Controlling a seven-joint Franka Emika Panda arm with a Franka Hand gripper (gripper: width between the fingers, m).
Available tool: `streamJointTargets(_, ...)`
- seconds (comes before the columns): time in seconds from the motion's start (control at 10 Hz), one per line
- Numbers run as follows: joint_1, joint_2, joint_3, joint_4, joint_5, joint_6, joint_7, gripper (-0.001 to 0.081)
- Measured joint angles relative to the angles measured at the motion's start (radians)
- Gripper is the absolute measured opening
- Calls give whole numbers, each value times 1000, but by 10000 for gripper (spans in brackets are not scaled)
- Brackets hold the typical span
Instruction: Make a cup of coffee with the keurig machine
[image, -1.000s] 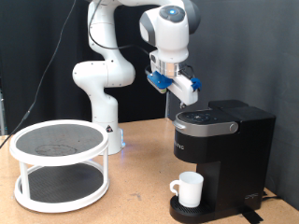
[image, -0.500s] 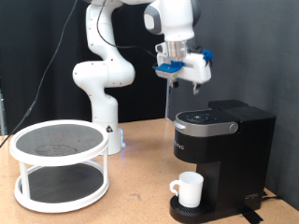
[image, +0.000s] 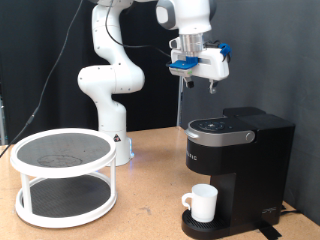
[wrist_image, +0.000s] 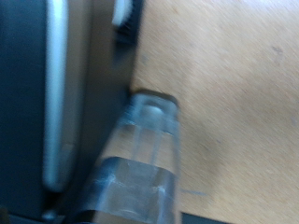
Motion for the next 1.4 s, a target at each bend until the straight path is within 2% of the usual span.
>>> streamJointTargets(0.3, -22, 58, 7, 109, -25, -19, 43, 734)
streamJointTargets(0.7, -67, 214, 2, 332, -39, -234, 48, 734)
streamJointTargets(1.1, -84, 372, 3, 528, -75, -338, 51, 734)
streamJointTargets(1.4, -84, 444, 5, 599, -79, -404, 50, 734)
